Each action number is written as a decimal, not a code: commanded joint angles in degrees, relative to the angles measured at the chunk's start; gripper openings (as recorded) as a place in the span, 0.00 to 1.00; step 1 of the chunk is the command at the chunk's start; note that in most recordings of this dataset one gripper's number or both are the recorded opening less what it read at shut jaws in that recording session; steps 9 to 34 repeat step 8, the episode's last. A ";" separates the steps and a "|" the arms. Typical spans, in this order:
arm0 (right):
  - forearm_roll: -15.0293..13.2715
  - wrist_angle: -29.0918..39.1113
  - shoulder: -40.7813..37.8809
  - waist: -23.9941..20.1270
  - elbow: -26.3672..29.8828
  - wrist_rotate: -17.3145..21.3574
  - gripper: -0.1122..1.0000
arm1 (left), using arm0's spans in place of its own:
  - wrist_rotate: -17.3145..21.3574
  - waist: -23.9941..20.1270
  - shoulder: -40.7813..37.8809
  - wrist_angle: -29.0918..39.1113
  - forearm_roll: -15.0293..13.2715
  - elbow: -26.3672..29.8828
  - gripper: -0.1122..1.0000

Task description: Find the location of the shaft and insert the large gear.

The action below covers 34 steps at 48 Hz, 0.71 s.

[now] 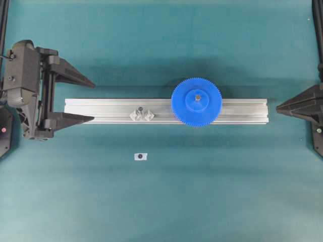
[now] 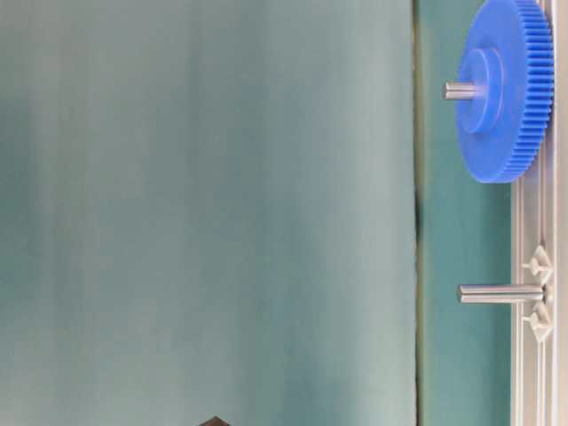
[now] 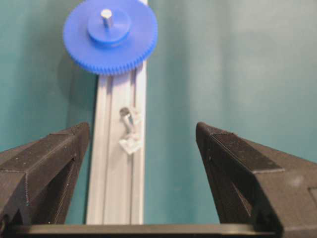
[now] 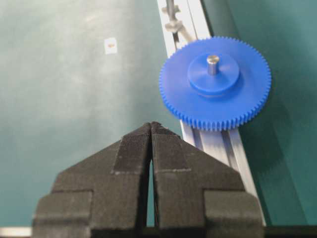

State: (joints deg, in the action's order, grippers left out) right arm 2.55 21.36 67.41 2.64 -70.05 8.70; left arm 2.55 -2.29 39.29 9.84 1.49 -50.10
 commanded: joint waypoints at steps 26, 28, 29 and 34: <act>0.00 -0.53 -0.26 0.09 0.53 0.35 0.12 | 0.00 0.26 0.26 -0.35 0.09 0.79 0.88; 0.00 -0.53 -0.26 0.09 0.53 0.35 0.12 | 0.00 0.26 0.26 -0.35 0.09 0.79 0.88; 0.00 -0.53 -0.26 0.09 0.53 0.35 0.12 | 0.00 0.26 0.26 -0.35 0.09 0.79 0.88; 0.00 -0.53 -0.26 0.09 0.53 0.35 0.12 | 0.00 0.26 0.26 -0.35 0.09 0.79 0.88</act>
